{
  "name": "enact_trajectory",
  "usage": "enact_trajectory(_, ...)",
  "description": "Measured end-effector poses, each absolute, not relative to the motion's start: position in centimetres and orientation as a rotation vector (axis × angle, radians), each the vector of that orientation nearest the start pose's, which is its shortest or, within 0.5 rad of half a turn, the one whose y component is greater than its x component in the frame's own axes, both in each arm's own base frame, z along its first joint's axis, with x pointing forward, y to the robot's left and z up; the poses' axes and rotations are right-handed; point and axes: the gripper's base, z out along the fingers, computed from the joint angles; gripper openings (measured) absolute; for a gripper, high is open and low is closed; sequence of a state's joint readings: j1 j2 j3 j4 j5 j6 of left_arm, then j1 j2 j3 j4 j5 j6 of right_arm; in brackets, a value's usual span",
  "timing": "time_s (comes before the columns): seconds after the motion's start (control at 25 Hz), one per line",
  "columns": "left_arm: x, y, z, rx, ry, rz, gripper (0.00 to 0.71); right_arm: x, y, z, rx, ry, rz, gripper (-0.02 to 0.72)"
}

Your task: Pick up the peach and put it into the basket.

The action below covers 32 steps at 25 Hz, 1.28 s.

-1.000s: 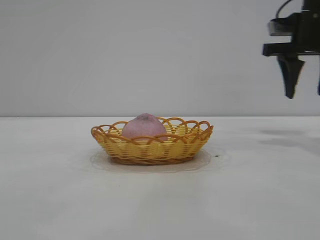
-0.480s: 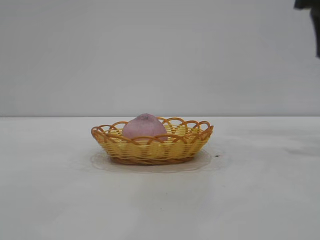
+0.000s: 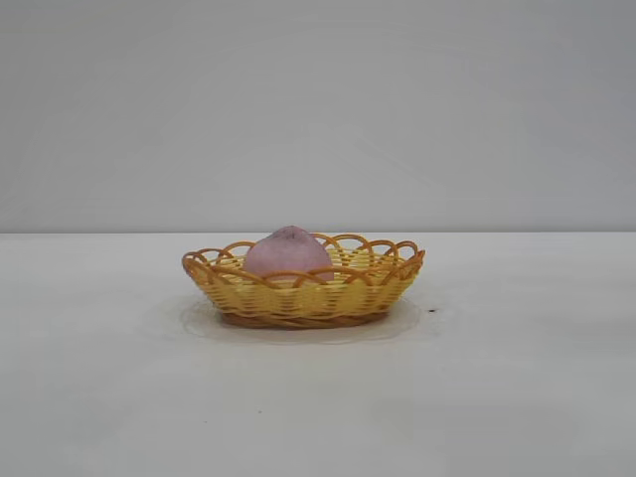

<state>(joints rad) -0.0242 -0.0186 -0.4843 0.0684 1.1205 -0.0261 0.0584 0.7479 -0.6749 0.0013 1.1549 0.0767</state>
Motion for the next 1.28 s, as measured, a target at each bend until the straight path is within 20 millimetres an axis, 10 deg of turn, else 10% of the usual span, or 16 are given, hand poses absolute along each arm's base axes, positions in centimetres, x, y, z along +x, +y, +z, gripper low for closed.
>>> enact_trajectory(0.44, -0.8, 0.6, 26.8, -0.008, 2.100, 0.052, 0.437, 1.1, 0.3, 26.9, -0.058, 2.261, 0.066, 0.407)
enact_trajectory(1.28, -0.8, 0.6, 26.8, -0.008, 2.100, 0.052, 0.437, -1.0, 0.2, 26.8, -0.050, 2.120, 0.081, 0.407)
